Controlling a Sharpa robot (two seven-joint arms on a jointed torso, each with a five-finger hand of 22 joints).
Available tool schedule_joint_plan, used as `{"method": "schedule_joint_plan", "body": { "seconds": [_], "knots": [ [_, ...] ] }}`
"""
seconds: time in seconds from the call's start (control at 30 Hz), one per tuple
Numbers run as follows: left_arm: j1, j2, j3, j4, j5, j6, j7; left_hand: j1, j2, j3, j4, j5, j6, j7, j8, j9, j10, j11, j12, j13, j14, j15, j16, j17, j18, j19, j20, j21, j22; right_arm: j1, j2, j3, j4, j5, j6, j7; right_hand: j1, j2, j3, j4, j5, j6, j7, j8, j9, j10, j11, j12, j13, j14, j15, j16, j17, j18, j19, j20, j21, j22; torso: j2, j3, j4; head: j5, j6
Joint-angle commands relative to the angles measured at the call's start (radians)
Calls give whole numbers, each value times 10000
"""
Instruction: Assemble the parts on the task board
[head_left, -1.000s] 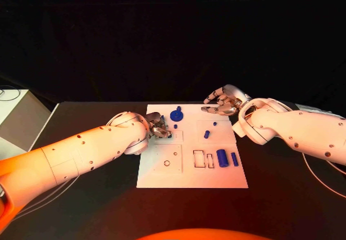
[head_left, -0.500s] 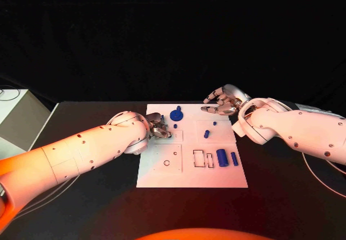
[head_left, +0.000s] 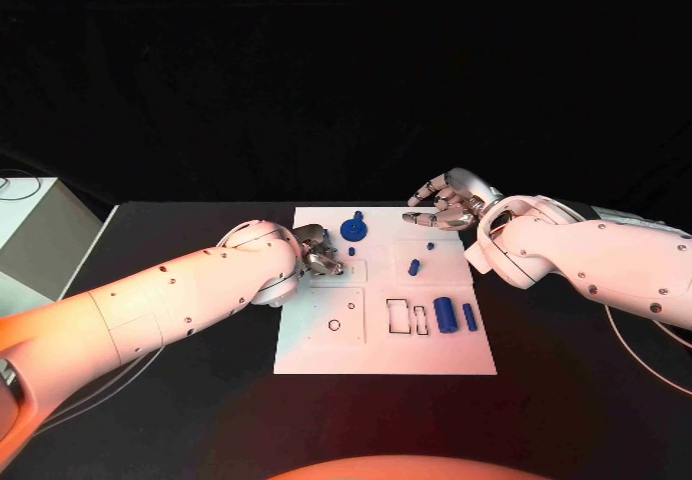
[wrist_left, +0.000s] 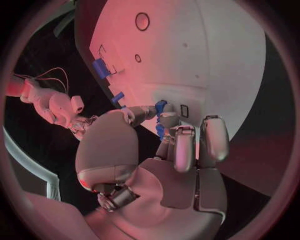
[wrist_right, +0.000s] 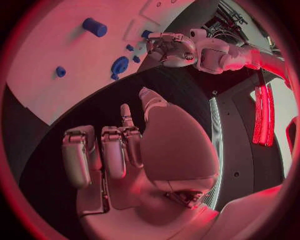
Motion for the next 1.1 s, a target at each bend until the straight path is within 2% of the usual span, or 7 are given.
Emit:
{"method": "schedule_joint_plan", "body": {
  "seconds": [0.03, 0.57, 0.8, 1.0, 1.1],
  "knots": [
    [-29, 99, -22, -81, 111, 365, -115, 104, 34, 1832, -1800, 50, 236, -169, -55, -22, -50, 11, -21, 11, 838, -36, 9, 1962, -111, -56, -26, -8, -12, -8, 4, 3, 13, -104, 97, 44, -69, 12, 54, -6, 35, -69, 20, -22, -11, 478, 54, -10, 2031, 1023, 53, 30, 2545, -145, 1065, 82, 48, 2635, 8, 4, -15, 1, 8],
    [-20, 402, -22, -430, 269, 984, -244, 78, -14, 1758, -1777, 81, 267, -179, -62, -6, 36, 6, 21, 93, 862, -35, 33, 2036, -132, 12, -20, 20, 82, -9, 13, 3, 28, -112, 120, 32, -66, 7, 66, -16, 54, -72, 19, -19, -14, 478, 53, -11, 2030, 1024, 53, 32, 2550, -145, 1065, 83, 48, 2635, -2, 4, 5, -20, -40],
    [-18, 465, -22, -523, 266, 1042, -262, 55, -35, 1714, -1765, 95, 283, -186, -66, 3, 56, 0, 14, 80, 866, -39, 36, 2046, -135, 22, -18, 22, 94, -9, 3, 3, 50, -113, 113, 34, -66, 7, 66, -16, 54, -72, 19, -19, -14, 478, 53, -11, 2030, 1024, 53, 32, 2550, -145, 1065, 83, 48, 2635, -8, -2, 5, -27, -61],
    [-17, 519, -23, -606, 202, 922, -256, -116, -106, 1289, -1571, 5, 238, -247, -119, 56, 116, -37, -42, 35, 854, -56, 15, 2000, -132, 7, -6, -15, 67, -9, -8, 3, 65, -113, 105, 38, -66, 7, 66, -16, 54, -72, 19, -19, -14, 478, 53, -11, 2030, 1024, 53, 32, 2550, -145, 1065, 83, 48, 2635, -9, -5, 16, -48, -58],
    [-18, 526, -24, -625, 130, 831, -246, -359, -209, 627, -1138, -48, 245, -321, -279, 37, -2, -82, -145, -101, 802, -84, -54, 1840, -119, -41, -3, -90, -18, -9, -16, 3, 72, -113, 97, 43, -63, 5, 73, -19, 74, -74, 20, -18, -15, 462, 52, -28, 2014, 1019, 52, 24, 2529, -145, 1065, 83, 48, 2635, -10, -9, 7, -55, -64]
  ]
}}
